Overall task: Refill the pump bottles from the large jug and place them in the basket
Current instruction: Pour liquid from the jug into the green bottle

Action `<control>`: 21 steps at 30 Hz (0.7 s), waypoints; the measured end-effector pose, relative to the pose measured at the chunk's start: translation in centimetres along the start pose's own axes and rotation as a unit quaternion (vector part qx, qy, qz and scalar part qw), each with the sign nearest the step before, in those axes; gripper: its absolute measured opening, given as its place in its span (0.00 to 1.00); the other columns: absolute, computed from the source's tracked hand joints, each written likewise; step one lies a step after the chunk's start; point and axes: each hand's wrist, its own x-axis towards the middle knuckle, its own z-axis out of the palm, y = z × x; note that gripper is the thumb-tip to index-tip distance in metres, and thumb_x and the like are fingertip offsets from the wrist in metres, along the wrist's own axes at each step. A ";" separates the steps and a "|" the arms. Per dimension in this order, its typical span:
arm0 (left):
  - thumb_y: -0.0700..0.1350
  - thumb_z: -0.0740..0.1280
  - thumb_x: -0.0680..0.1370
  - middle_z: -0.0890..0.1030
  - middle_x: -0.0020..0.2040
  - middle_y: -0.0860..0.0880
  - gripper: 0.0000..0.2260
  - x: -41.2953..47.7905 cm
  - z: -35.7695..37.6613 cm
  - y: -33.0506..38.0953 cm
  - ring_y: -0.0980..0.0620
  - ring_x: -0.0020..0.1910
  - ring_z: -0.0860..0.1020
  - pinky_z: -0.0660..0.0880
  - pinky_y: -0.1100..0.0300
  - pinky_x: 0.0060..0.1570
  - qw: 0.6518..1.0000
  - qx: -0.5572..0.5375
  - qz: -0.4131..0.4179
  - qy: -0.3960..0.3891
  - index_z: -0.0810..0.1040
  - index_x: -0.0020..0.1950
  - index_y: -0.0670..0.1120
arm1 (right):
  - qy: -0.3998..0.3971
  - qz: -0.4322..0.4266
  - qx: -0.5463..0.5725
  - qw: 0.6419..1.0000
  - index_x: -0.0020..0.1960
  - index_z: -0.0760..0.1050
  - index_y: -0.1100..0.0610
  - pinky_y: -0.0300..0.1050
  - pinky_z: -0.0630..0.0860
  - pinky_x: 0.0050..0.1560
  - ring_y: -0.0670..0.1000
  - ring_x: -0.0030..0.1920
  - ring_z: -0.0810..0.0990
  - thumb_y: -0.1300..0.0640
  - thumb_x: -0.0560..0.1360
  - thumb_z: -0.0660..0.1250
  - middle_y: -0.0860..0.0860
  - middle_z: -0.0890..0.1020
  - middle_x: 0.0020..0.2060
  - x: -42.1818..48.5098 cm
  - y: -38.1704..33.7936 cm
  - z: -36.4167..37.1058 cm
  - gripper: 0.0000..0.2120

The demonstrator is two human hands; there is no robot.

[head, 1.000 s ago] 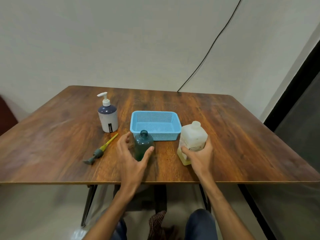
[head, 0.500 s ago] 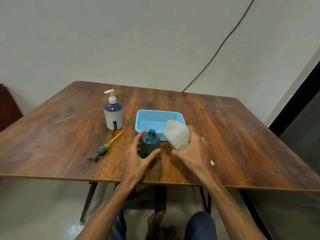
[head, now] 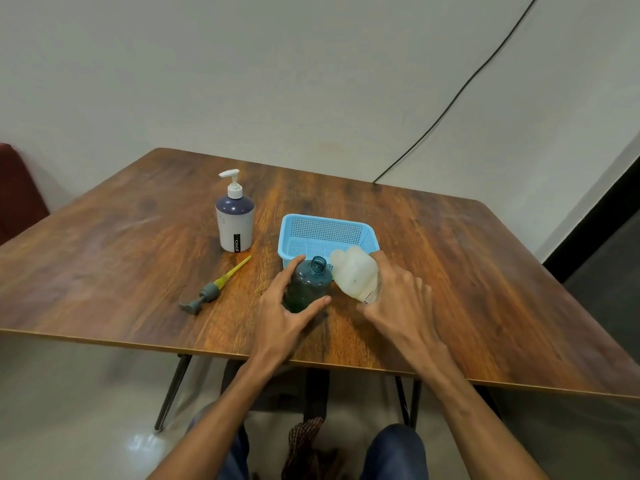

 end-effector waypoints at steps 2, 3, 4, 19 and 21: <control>0.55 0.79 0.70 0.72 0.65 0.70 0.37 0.0 0.0 0.0 0.68 0.67 0.71 0.73 0.68 0.62 1.000 0.002 0.001 0.001 0.67 0.75 0.65 | 0.008 -0.009 -0.014 1.000 0.71 0.68 0.50 0.50 0.75 0.48 0.55 0.56 0.81 0.50 0.67 0.77 0.49 0.81 0.61 0.2 0.0 0.0 0.35; 0.55 0.79 0.70 0.73 0.66 0.69 0.37 0.0 0.0 0.0 0.66 0.67 0.72 0.74 0.66 0.63 1.000 0.002 0.003 0.002 0.67 0.75 0.65 | 0.013 -0.014 -0.019 1.000 0.70 0.69 0.50 0.48 0.74 0.47 0.55 0.55 0.81 0.50 0.67 0.77 0.49 0.81 0.61 0.3 0.0 0.0 0.35; 0.54 0.80 0.70 0.73 0.66 0.67 0.36 0.0 0.0 0.0 0.65 0.68 0.72 0.74 0.64 0.63 1.000 0.002 0.005 0.004 0.67 0.75 0.64 | 0.016 -0.019 -0.023 0.999 0.70 0.69 0.51 0.47 0.72 0.45 0.54 0.55 0.82 0.50 0.67 0.77 0.49 0.81 0.60 0.3 0.0 0.0 0.34; 0.54 0.79 0.70 0.72 0.67 0.68 0.36 0.0 -0.1 0.0 0.68 0.68 0.71 0.72 0.72 0.62 1.000 -0.013 0.006 0.006 0.68 0.75 0.63 | 0.030 -0.069 -0.085 0.994 0.63 0.74 0.56 0.49 0.80 0.39 0.56 0.46 0.84 0.54 0.60 0.82 0.54 0.84 0.54 1.2 -0.5 -1.0 0.34; 0.53 0.79 0.70 0.72 0.67 0.67 0.36 0.0 -0.1 0.0 0.68 0.68 0.71 0.72 0.72 0.62 1.000 -0.012 0.005 0.007 0.68 0.75 0.62 | 0.027 -0.072 -0.091 0.993 0.63 0.75 0.56 0.49 0.80 0.39 0.56 0.46 0.84 0.54 0.59 0.83 0.55 0.85 0.54 1.2 -0.6 -1.0 0.35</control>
